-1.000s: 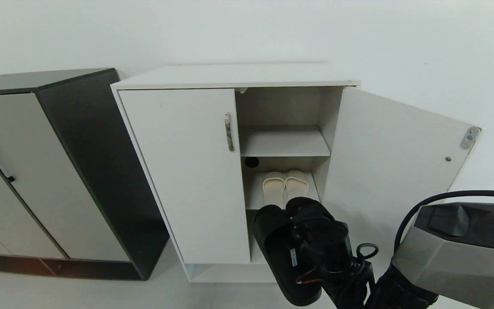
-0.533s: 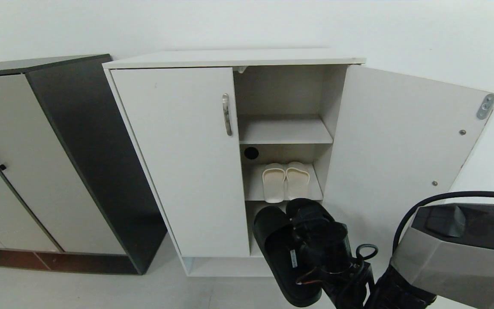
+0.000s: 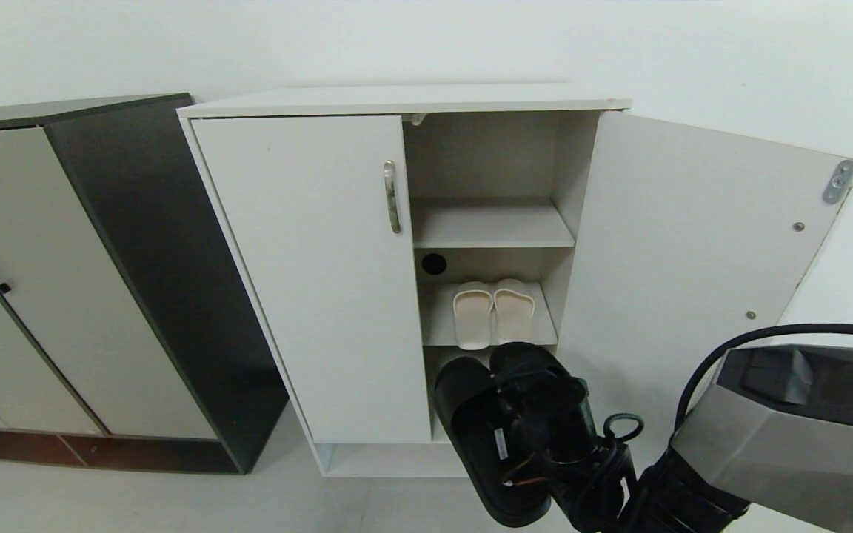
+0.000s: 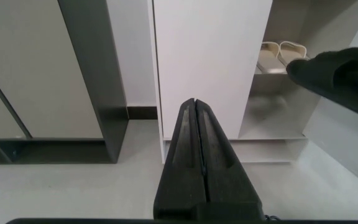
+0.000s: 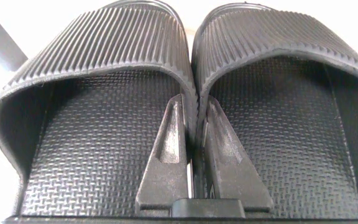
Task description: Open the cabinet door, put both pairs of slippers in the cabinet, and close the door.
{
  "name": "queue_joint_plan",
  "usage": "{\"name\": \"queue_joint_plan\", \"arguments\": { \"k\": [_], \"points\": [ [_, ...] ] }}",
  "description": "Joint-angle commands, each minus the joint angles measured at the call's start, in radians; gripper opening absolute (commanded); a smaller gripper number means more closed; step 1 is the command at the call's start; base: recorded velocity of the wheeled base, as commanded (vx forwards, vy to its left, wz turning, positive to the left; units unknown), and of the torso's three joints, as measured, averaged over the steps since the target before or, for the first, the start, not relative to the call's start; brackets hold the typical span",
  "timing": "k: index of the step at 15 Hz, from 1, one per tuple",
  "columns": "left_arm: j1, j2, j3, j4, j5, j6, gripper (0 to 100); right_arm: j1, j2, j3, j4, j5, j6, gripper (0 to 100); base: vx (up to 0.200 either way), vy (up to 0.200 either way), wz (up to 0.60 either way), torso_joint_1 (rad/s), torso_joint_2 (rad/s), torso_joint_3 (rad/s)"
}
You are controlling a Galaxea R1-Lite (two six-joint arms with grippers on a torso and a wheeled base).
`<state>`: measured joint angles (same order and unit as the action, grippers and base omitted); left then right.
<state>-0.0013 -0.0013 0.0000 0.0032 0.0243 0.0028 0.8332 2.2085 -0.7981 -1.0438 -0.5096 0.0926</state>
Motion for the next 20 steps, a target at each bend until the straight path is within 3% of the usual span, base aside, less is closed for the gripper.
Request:
{"name": "queue_joint_plan", "arguments": {
  "k": [1, 2, 3, 5, 11, 16, 20],
  "points": [
    [0.001, 0.001, 0.0, 0.0, 0.0, 0.0, 0, 0.035, -0.188, -0.108, 0.344, -0.001, 0.127, 0, 0.0, 0.0, 0.0, 0.0, 0.0, 0.0],
    [0.0, 0.001, 0.0, 0.0, 0.0, 0.0, 0, 0.049, -0.227, -0.194, 0.508, -0.026, 0.202, 0, 0.0, 0.0, 0.0, 0.0, 0.0, 0.0],
    [0.001, 0.001, 0.0, 0.0, 0.0, 0.0, 0, 0.057, -0.233, -0.276, 0.601, -0.116, 0.236, 0, 0.0, 0.0, 0.0, 0.0, 0.0, 0.0],
    [0.0, 0.001, 0.0, 0.0, 0.0, 0.0, 0, 0.057, -0.208, -0.366, 0.602, -0.233, 0.231, 0, 0.0, 0.0, 0.0, 0.0, 0.0, 0.0],
    [0.001, 0.001, 0.0, 0.0, 0.0, 0.002, 0, 0.05, -0.214, -0.495, 0.61, -0.32, 0.113, 0, 0.0, 0.0, 0.0, 0.0, 0.0, 0.0],
    [0.0, 0.001, 0.0, 0.0, -0.001, 0.003, 0, 0.046, -0.211, -0.504, 0.619, -0.322, 0.099, 0, 0.0, 0.0, 0.0, 0.0, 0.0, 0.0],
    [0.001, 0.001, 0.0, 0.0, -0.001, 0.003, 0, 0.044, -0.199, -0.524, 0.617, -0.322, 0.093, 0, 0.2, 0.0, 0.0, -0.001, 0.0, 0.004]
  ]
}}
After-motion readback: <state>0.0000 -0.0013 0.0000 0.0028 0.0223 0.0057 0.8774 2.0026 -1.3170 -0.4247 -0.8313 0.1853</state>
